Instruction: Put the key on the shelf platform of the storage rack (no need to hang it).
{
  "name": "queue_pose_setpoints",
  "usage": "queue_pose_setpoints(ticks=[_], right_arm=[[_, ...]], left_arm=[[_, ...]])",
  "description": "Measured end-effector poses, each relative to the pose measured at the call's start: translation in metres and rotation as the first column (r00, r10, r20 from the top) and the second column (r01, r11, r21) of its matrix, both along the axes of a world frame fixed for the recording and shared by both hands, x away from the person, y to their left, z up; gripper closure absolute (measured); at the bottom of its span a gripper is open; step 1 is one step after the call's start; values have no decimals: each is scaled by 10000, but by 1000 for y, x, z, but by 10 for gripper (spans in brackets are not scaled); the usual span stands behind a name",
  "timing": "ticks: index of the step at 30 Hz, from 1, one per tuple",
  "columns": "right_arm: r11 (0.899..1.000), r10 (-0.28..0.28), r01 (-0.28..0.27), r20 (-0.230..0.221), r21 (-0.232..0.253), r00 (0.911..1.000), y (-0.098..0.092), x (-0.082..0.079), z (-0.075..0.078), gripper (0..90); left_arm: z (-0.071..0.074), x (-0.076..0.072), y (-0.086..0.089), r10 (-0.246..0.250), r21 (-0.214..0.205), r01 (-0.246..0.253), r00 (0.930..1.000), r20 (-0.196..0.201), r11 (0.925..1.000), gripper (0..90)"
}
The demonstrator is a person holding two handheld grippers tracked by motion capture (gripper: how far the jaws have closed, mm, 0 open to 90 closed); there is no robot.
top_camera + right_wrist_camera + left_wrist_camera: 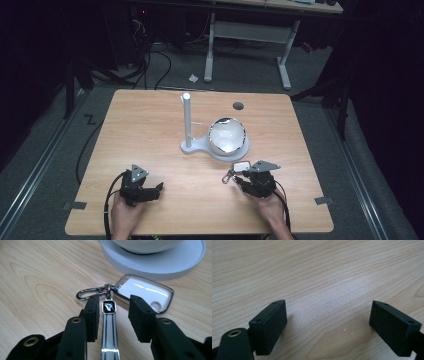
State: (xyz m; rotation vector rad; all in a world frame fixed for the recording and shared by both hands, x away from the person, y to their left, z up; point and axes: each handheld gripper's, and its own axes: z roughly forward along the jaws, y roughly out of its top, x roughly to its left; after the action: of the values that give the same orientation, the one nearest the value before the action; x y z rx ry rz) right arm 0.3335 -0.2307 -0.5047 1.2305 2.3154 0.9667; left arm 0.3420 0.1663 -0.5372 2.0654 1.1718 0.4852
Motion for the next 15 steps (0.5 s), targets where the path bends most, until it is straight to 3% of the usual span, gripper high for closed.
queue_pose_setpoints(ticks=[4, 15], right_arm=[[9997, 67, -73, -249, -214, 9997, 4, 5, -5, 625], [9999, 47, -55, -508, -155, 9987, 6, 12, -12, 632]], left_arm=[[0, 0, 0, 4, -1, -4, 10000, 1, 10000, 150], [0, 0, 0, 0, 4, 0, 10000, 0, 10000, 150]])
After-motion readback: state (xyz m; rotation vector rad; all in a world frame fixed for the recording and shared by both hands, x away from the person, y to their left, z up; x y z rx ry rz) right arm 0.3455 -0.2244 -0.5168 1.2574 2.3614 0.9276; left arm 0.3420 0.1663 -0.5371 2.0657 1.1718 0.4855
